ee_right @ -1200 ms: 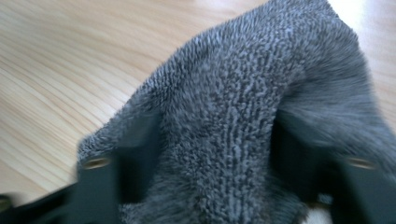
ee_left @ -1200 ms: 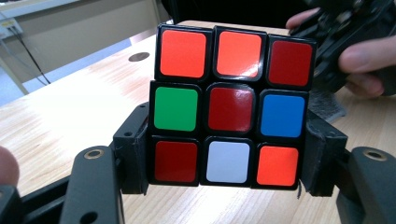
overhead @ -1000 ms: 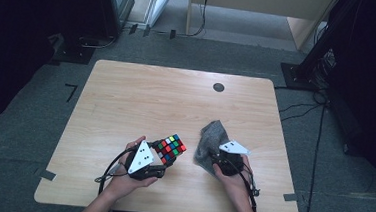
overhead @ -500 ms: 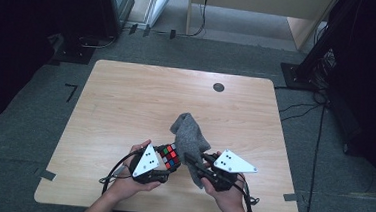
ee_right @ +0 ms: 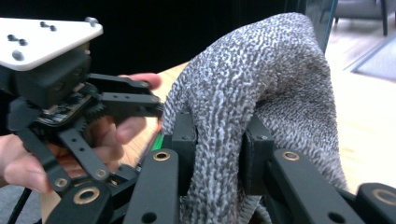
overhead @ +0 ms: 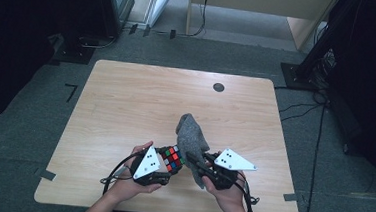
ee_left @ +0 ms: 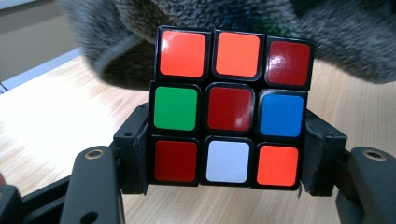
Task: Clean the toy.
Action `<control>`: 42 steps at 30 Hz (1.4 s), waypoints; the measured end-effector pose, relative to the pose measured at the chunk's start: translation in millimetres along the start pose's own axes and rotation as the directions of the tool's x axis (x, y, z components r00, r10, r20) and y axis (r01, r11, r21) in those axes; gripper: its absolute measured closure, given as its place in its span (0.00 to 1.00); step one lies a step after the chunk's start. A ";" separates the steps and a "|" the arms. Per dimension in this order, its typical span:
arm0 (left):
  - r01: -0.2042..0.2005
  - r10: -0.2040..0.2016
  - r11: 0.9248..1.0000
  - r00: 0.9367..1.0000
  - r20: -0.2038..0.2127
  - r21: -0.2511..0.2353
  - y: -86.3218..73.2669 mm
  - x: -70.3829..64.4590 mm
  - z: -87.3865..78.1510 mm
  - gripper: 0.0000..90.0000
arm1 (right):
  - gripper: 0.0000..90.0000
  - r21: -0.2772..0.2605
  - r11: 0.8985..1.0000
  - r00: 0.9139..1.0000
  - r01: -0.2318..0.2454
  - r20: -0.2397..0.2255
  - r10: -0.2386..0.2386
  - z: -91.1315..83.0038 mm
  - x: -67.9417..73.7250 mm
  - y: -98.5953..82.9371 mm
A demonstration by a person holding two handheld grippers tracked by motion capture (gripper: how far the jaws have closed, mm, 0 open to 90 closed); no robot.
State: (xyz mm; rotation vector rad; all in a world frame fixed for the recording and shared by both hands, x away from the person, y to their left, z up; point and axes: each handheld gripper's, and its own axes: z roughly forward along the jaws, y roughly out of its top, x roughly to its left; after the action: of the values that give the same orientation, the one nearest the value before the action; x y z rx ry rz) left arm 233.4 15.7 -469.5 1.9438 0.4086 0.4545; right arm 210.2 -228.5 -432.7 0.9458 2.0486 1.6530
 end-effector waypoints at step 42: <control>0.045 -0.045 0.999 0.999 0.018 -0.013 4.2 3.3 -3.6 0.38 | 0.81 0.006 1.000 1.000 -0.004 0.015 0.004 0.2 10.9 6.6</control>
State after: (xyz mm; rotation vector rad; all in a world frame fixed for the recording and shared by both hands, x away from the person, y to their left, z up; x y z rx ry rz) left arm 234.9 18.5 -463.9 1.9210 0.4360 0.4098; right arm 204.3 -220.3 -424.9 0.9622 2.0446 1.6370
